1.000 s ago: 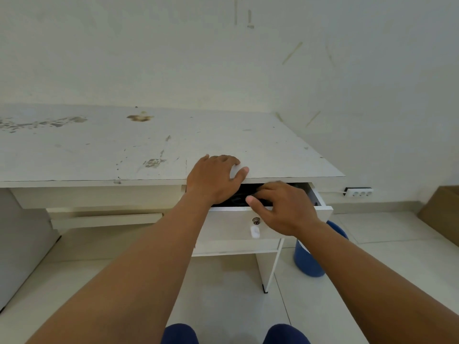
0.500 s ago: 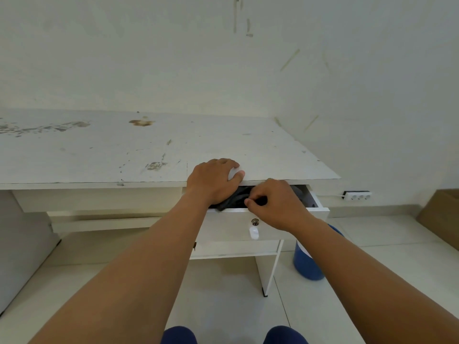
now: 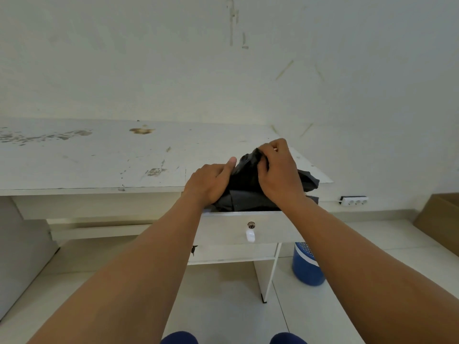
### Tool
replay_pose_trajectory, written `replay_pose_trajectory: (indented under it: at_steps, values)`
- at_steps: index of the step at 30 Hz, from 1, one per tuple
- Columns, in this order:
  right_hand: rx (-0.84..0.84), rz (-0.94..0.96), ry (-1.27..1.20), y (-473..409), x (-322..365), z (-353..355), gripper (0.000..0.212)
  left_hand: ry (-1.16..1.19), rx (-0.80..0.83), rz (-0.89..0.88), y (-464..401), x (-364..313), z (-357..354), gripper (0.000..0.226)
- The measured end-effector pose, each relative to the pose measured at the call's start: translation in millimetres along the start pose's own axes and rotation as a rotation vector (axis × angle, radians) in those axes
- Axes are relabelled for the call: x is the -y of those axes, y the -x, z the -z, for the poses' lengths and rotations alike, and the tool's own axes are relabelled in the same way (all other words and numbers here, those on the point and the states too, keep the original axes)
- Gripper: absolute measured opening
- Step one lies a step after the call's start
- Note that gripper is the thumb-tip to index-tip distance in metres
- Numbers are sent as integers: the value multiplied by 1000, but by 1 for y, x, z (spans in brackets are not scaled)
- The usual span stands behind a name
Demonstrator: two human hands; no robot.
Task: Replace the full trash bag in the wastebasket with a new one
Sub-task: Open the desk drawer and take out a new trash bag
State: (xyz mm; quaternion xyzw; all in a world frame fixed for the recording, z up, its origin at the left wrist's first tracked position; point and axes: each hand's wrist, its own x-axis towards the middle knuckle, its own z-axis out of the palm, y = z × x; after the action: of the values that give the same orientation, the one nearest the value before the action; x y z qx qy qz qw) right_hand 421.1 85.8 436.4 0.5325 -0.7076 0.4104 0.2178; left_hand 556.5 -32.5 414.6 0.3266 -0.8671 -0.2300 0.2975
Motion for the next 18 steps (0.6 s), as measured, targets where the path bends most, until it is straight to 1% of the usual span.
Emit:
replay_pose_trajectory:
  at_steps: [3, 5, 6, 9, 12, 13, 14, 15, 16, 18]
  values:
    - [-49, -49, 39, -13, 7, -3, 23, 24, 45, -112, 6, 5, 2, 60]
    - [-168, -90, 91, -22, 12, -1, 23, 12, 125, -169, 6, 9, 5, 57]
    - [-235, -112, 100, -27, 13, 0, 23, -11, 165, -191, 6, 10, 7, 59]
    - [-369, -120, 91, -40, 13, 5, 31, -47, 218, -214, 6, 13, 8, 78]
    - [-379, -44, -39, -50, 16, 10, 36, 21, 191, -215, 5, 8, 6, 81]
    - [-360, -5, -85, -53, 18, 10, 36, 19, 163, -231, 2, 4, 5, 76]
    - [-340, 35, -126, -55, 21, 9, 35, 6, 102, -234, -4, 1, 3, 61]
    - [-321, 70, -159, -56, 23, 8, 33, 13, 23, -213, -10, -3, 2, 37]
    - [-302, 100, -177, -56, 25, 7, 31, 45, -54, -158, -16, -9, 4, 20]
    - [-242, 163, -151, -53, 23, 4, 29, 202, -145, 32, -27, -18, 8, 15]
